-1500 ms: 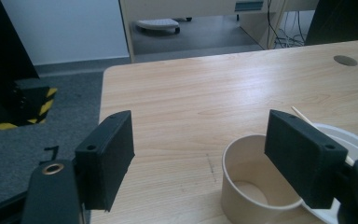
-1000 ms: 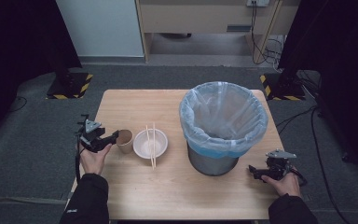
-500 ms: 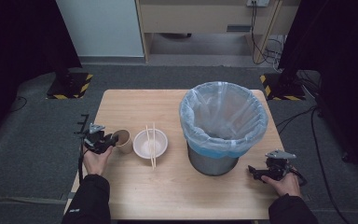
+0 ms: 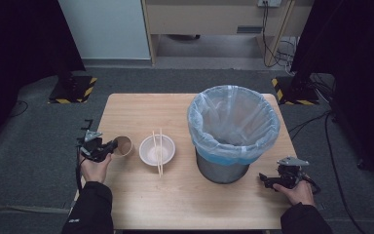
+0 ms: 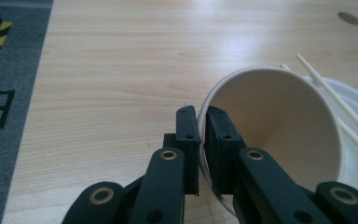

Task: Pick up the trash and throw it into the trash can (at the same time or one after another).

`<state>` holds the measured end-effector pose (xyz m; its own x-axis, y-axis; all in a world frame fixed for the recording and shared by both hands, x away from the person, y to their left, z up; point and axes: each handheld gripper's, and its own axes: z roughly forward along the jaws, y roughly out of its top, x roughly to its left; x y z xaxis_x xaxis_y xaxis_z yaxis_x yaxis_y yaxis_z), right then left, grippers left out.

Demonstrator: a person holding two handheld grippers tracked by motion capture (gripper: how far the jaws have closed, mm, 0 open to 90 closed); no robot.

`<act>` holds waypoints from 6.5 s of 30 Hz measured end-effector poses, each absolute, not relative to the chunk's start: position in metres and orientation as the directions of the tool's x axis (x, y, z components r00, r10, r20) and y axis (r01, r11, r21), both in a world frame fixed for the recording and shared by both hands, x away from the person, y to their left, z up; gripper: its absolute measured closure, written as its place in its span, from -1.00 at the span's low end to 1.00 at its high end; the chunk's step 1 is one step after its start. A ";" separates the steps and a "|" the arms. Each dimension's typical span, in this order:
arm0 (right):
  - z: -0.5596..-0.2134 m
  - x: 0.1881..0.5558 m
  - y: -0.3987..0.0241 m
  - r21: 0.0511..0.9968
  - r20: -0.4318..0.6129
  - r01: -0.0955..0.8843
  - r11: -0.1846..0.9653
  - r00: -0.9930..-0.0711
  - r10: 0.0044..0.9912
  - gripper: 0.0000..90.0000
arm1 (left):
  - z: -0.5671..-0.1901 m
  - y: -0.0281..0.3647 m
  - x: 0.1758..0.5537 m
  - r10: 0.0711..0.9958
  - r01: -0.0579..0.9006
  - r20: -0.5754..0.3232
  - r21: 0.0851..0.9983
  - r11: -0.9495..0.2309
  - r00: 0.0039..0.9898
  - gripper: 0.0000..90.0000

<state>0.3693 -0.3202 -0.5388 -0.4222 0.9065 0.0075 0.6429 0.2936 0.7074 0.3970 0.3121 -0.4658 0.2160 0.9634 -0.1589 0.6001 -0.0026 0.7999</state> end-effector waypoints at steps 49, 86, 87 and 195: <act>-0.539 0.369 -0.319 0.707 0.009 0.640 0.300 -0.433 0.901 -0.98 | -0.318 0.268 0.320 0.890 0.025 -0.084 0.996 0.082 0.448 0.87; -0.539 0.370 -0.319 0.705 0.009 0.640 0.305 -0.438 0.899 -0.98 | -0.253 0.158 0.333 0.794 -0.147 0.010 0.984 0.100 0.607 0.87; -0.539 0.370 -0.319 0.705 0.009 0.640 0.305 -0.438 0.899 -0.98 | -0.253 0.158 0.333 0.794 -0.147 0.010 0.984 0.100 0.607 0.87; -0.539 0.370 -0.319 0.705 0.007 0.636 0.315 -0.450 0.893 -0.98 | -0.491 0.192 0.399 0.904 0.598 -0.067 0.771 -0.221 0.422 0.20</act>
<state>0.3697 -0.3192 -0.5389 -0.4502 0.8929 0.0070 0.6356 0.3149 0.7049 0.3992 0.1924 -0.4911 0.4217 0.9043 -0.0671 0.5976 -0.2215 0.7706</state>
